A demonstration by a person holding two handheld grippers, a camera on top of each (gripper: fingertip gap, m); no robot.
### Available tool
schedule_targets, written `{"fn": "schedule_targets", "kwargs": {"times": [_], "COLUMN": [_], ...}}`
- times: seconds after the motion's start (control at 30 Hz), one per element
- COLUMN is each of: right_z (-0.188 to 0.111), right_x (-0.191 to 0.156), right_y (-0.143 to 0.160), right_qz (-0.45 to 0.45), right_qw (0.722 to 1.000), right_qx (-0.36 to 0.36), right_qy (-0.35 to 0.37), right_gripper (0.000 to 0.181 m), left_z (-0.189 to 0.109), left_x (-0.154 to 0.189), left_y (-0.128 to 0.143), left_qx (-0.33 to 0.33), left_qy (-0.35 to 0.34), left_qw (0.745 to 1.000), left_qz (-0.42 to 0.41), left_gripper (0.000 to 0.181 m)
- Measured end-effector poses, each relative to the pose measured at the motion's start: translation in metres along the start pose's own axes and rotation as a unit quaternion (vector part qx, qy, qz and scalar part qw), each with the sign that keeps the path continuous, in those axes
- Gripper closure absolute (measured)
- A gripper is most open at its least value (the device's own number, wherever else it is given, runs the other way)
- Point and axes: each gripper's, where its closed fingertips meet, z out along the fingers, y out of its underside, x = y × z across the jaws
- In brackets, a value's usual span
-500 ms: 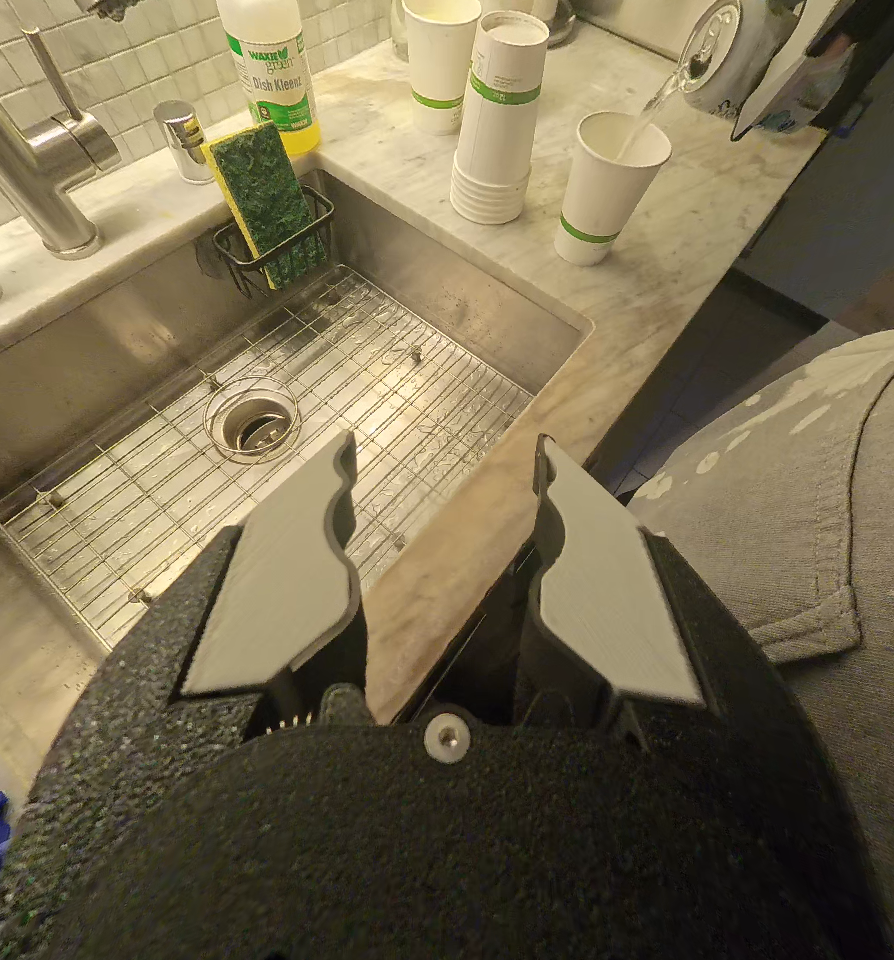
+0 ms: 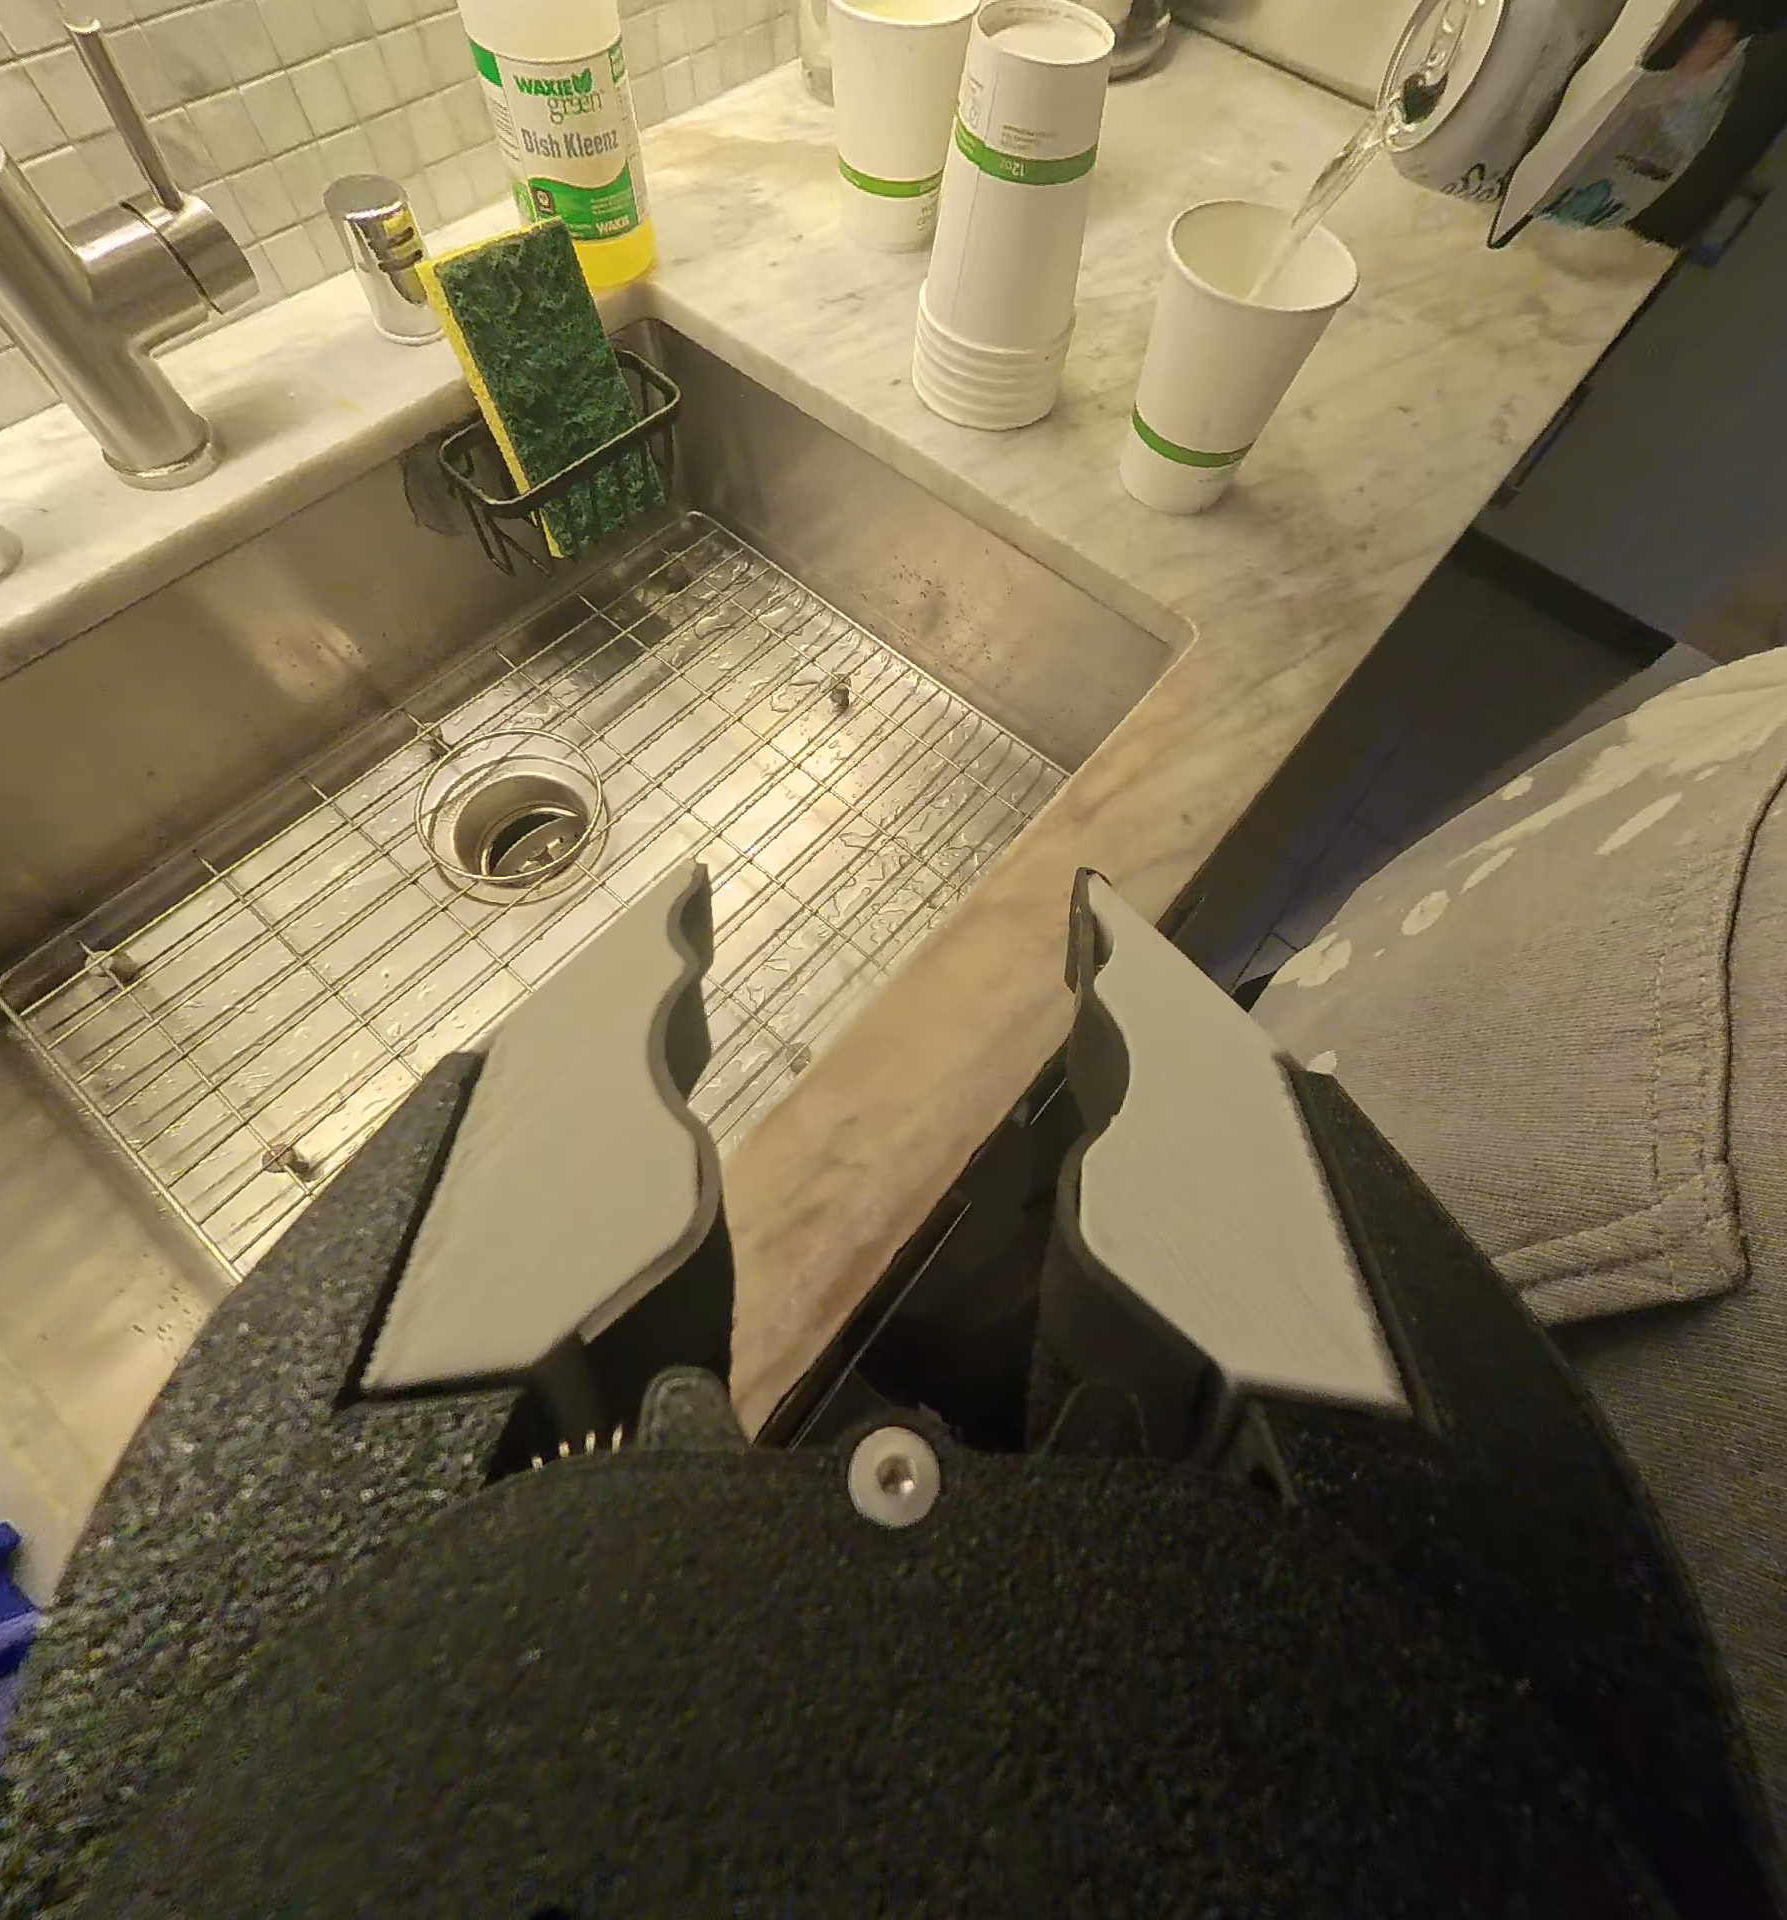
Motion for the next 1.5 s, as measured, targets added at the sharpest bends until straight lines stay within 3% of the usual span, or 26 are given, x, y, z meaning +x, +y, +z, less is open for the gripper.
{"fn": "schedule_targets", "kwargs": {"times": [1.5], "right_z": [-0.006], "right_x": [-0.002], "right_y": [0.011], "right_qz": [-0.022], "right_qw": [0.999], "right_qx": [-0.039], "right_qy": [-0.012], "right_gripper": [0.109], "left_z": [0.014], "left_x": [0.026], "left_y": [-0.018], "left_qx": [0.007], "left_qy": [0.035], "left_qw": [0.999], "left_qz": [0.036], "left_gripper": [0.109]}}
